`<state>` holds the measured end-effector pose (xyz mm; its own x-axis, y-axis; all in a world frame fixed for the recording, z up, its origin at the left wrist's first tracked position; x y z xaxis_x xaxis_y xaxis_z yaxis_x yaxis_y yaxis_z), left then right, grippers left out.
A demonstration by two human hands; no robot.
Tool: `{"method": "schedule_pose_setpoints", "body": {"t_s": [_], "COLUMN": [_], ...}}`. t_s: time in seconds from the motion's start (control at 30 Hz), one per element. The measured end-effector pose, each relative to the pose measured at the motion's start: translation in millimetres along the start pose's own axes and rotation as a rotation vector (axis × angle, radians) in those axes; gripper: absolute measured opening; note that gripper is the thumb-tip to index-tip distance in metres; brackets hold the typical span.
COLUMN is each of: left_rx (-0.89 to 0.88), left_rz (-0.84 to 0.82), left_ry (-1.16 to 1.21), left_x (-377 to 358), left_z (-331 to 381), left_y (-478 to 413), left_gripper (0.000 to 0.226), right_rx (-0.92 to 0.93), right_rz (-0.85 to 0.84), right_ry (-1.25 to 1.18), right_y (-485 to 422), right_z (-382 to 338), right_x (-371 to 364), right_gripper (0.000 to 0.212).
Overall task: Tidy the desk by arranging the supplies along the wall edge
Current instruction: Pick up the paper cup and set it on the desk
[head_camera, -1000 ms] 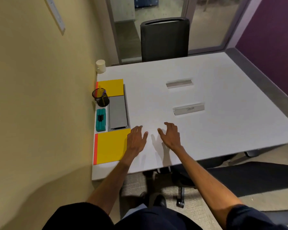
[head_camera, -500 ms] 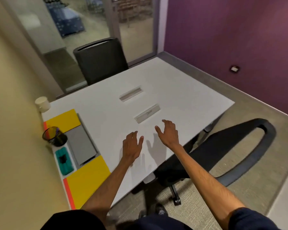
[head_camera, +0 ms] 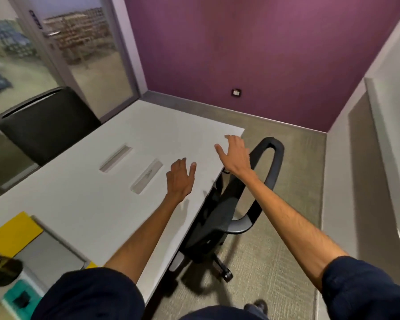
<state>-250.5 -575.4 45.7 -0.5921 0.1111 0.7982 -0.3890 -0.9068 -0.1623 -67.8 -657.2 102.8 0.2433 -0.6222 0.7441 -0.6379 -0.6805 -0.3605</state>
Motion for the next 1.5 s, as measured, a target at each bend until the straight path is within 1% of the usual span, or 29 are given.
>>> {"method": "schedule_pose_setpoints", "body": {"t_s": [0.1, 0.2, 0.4, 0.5, 0.57, 0.7, 0.97, 1.1, 1.23, 1.5], "left_rx": [-0.084, -0.157, -0.309, -0.381, -0.419, -0.511, -0.644, -0.645, -0.632, -0.603], "left_rz": [-0.016, -0.021, -0.077, -0.073, -0.079, -0.096, -0.215, -0.272, -0.302, -0.299], "left_ry": [0.017, 0.026, 0.059, 0.077, 0.085, 0.071, 0.022, 0.02, 0.032, 0.027], "left_x": [-9.5, -22.9, -68.9, -89.3, -101.9, -126.0, -195.5, -234.5, -272.5, -356.1], "left_z": [42.0, 87.6, 190.0, 241.8, 270.5, 315.4, 385.3, 408.8, 426.6, 471.0], "left_y": [-8.2, -12.7, -9.2, -8.6, -7.5, -0.9, 19.6, 23.6, 8.6, -86.6], "left_gripper": [0.062, 0.062, 0.059, 0.054, 0.055, 0.058, 0.056, 0.057, 0.057, 0.06], "right_rx": [-0.018, -0.075, -0.19, -0.225, -0.268, -0.377, -0.51, -0.551, -0.573, -0.56], "right_rz": [0.06, 0.123, 0.165, 0.17, 0.176, 0.22, 0.33, 0.341, 0.339, 0.303], "right_ry": [0.047, 0.049, 0.084, 0.107, 0.124, 0.113, 0.092, 0.094, 0.121, 0.158], "right_y": [-8.1, -12.3, -9.6, -5.0, -1.2, 4.2, 18.7, 14.1, -11.9, -122.6], "right_z": [35.5, 72.9, 144.5, 184.1, 210.9, 256.2, 324.4, 359.7, 396.1, 466.8], "right_x": [35.7, 69.8, 127.9, 155.7, 173.8, 202.9, 235.1, 244.8, 251.1, 232.6], "right_gripper": [0.057, 0.052, 0.053, 0.054, 0.054, 0.056, 0.056, 0.055, 0.055, 0.055]}}
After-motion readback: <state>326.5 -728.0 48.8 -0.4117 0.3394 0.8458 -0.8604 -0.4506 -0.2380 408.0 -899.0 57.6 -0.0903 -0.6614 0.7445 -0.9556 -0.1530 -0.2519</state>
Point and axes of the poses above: each hand's wrist, its own y-axis away from the middle knuckle, its own x-axis out of the back of the hand, z = x × y, the point moved 5 cm from there along -y, towards the middle knuckle, and after that the axes turned 9 degrees about z, right-handed, at the moved point
